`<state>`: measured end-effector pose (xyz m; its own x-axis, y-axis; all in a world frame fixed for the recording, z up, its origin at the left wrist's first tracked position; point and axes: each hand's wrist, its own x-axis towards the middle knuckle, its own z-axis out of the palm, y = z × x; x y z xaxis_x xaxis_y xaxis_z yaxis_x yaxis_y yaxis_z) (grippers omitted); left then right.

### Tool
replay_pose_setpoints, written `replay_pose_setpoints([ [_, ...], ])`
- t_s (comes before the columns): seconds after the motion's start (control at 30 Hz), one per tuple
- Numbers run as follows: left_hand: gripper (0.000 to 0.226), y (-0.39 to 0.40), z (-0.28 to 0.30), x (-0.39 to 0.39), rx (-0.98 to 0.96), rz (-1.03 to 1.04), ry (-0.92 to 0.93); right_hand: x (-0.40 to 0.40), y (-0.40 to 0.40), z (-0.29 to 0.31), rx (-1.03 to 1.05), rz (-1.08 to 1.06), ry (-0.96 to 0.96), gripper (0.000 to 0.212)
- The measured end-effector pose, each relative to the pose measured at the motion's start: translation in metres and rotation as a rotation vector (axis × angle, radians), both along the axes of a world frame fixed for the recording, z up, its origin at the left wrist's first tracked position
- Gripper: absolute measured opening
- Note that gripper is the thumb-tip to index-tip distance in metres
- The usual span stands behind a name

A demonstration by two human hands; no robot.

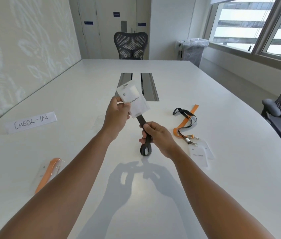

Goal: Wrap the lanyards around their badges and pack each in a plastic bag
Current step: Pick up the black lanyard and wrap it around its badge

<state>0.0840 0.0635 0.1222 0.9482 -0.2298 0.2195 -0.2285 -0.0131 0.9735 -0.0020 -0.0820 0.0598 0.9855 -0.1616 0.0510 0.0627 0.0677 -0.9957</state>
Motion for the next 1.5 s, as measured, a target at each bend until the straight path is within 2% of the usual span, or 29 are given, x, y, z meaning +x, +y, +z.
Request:
replay_pose_setpoints([
  [0.2, 0.011, 0.008, -0.001, 0.010, 0.200, 0.076, -0.109, -0.005, 0.008, 0.024, -0.103, 0.095, -0.018, 0.018],
  [0.33, 0.018, 0.015, -0.005, 0.013, 0.290, 0.040, -0.142, -0.008, 0.002, 0.043, 0.060, 0.109, -0.047, 0.021],
  [0.43, 0.018, 0.016, -0.007, 0.014, 0.304, 0.017, -0.139, -0.010, 0.000, 0.053, 0.165, 0.101, -0.059, 0.022],
  [0.67, 0.016, 0.022, -0.007, 0.020, 0.255, 0.098, -0.082, -0.020, -0.002, 0.060, 0.108, 0.207, 0.110, 0.029],
  [0.77, 0.017, 0.024, -0.012, 0.020, 0.323, 0.093, -0.139, -0.022, 0.001, 0.064, 0.172, 0.261, 0.078, 0.029],
  [0.97, 0.015, 0.027, -0.022, 0.011, 0.576, -0.138, -0.257, -0.011, -0.002, 0.078, 0.357, 0.190, -0.152, 0.023],
  [1.07, 0.014, 0.032, -0.025, 0.006, 0.636, -0.241, -0.251, -0.003, -0.009, 0.078, 0.372, 0.052, -0.159, 0.021],
  [1.17, 0.012, 0.039, -0.027, 0.003, 0.635, -0.325, -0.184, 0.004, -0.016, 0.072, 0.294, -0.094, -0.117, 0.025],
  [1.37, 0.011, 0.051, -0.029, -0.002, 0.605, -0.515, -0.074, 0.009, -0.023, 0.054, 0.295, -0.215, -0.081, 0.031],
  [1.5, 0.010, 0.053, -0.026, -0.006, 0.470, -0.644, -0.026, 0.010, -0.023, 0.033, 0.276, -0.252, 0.020, 0.029],
])
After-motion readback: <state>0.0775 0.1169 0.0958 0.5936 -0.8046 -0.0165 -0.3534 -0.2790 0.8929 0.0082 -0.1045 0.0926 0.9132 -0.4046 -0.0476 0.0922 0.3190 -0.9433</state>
